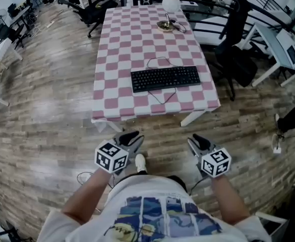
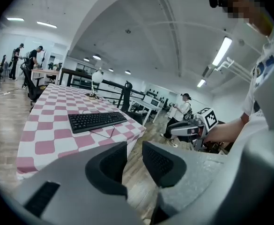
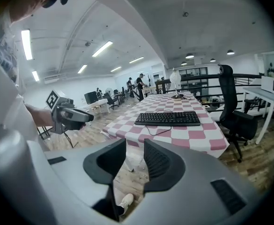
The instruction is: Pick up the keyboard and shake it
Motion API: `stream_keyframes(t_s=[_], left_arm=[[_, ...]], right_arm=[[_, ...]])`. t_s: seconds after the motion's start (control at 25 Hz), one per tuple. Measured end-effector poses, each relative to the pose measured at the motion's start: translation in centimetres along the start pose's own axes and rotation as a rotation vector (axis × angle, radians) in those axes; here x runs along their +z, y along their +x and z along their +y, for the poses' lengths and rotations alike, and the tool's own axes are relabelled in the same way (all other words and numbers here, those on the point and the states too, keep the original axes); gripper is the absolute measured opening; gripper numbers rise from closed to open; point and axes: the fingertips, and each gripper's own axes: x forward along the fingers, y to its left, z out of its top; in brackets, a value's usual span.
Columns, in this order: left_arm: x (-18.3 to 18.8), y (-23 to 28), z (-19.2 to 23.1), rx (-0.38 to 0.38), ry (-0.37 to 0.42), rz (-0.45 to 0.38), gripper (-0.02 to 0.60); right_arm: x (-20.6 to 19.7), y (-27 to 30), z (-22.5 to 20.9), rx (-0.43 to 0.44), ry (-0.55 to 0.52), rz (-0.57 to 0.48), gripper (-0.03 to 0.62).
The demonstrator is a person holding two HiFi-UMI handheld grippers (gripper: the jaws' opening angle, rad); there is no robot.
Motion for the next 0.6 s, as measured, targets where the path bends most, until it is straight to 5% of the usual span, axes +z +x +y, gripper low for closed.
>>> stream_keyframes(t_s=[0.28, 0.6], left_arm=[[1.8, 3.8, 9.2, -0.012, -0.111, 0.026, 0.103], [3.6, 9.8, 16.3, 0.068, -0.177, 0.062, 0.118]], right_arm=[[2.0, 5.9, -4.4, -0.04, 0.052, 0.061, 0.118], [4.1, 11.7, -15.5, -0.03, 0.092, 0.125, 0.118]])
